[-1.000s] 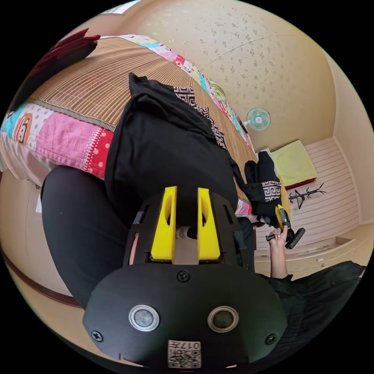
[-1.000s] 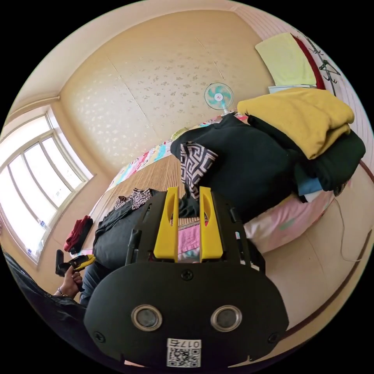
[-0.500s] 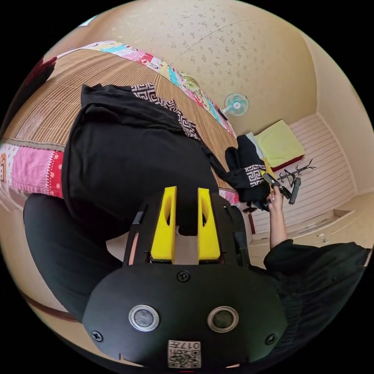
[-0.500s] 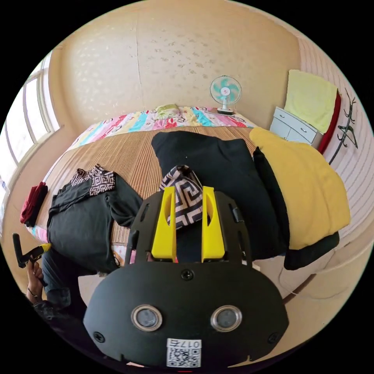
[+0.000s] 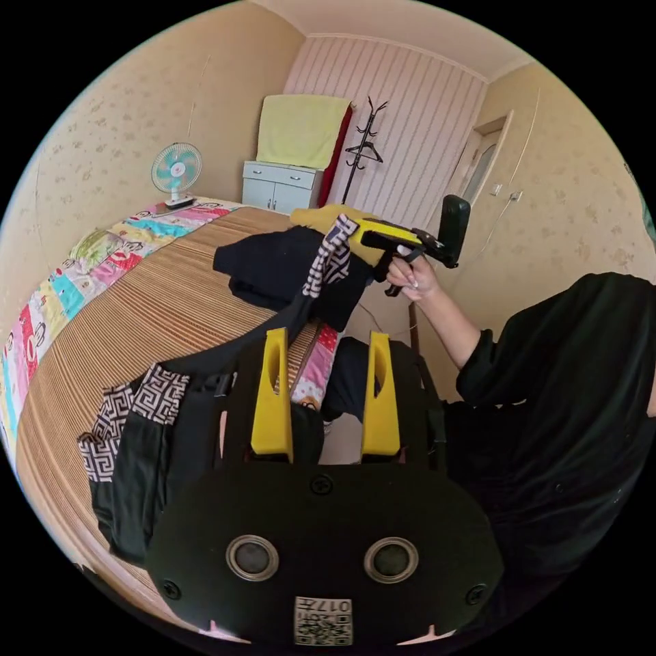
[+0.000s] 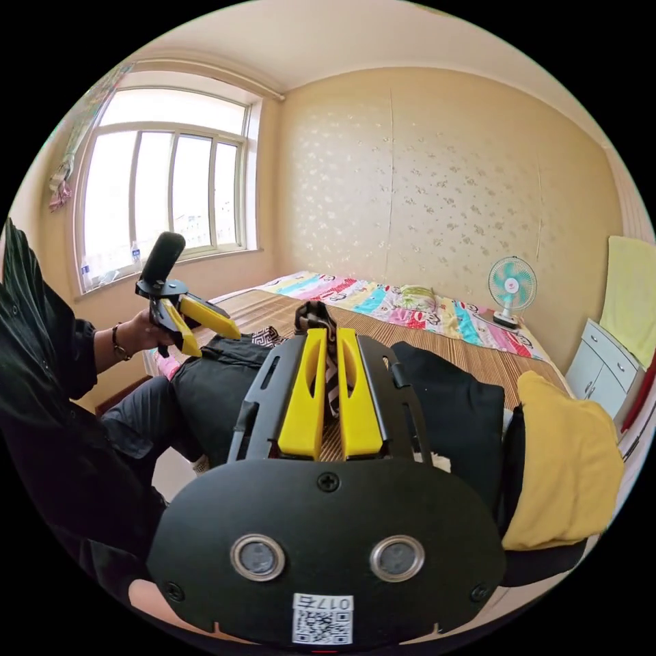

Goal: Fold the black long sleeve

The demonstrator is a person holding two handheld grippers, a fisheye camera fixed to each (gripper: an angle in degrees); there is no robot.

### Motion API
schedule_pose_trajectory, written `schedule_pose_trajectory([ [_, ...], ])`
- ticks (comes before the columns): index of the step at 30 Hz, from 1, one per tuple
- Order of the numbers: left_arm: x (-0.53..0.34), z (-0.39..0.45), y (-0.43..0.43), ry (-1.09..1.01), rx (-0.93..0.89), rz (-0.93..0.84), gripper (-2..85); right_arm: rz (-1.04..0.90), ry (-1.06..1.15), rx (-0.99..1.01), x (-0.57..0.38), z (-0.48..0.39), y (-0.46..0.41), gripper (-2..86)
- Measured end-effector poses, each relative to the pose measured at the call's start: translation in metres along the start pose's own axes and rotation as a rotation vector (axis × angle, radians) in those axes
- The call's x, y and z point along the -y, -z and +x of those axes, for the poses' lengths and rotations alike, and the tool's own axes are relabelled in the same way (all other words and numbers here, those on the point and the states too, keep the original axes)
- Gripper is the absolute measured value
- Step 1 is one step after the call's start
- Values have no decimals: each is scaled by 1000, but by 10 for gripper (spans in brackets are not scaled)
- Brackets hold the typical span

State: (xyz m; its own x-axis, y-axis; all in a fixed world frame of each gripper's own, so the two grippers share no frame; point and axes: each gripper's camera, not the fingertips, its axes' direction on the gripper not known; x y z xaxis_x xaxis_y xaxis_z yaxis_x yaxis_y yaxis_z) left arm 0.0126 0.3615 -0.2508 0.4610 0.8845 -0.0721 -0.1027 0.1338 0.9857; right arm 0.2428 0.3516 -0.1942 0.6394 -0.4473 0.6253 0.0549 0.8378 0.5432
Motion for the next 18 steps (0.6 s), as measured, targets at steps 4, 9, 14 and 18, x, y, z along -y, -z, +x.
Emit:
schedule_pose_trajectory([
  [4, 57, 3, -44, -20, -32, -43, 159, -27, 54, 22, -4, -3, 7, 31],
  [9, 102, 6, -95, -146, -55, -152, 24, 21, -108, -42, -16, 28, 24, 33],
  [14, 124, -86, -25, 97, 19, 29, -7, 154, -300, -161, -41, 62, 69, 31],
  [18, 58, -161, 97, 331, 30, 378, -8, 88, -349, -140, -54, 78, 70, 24],
])
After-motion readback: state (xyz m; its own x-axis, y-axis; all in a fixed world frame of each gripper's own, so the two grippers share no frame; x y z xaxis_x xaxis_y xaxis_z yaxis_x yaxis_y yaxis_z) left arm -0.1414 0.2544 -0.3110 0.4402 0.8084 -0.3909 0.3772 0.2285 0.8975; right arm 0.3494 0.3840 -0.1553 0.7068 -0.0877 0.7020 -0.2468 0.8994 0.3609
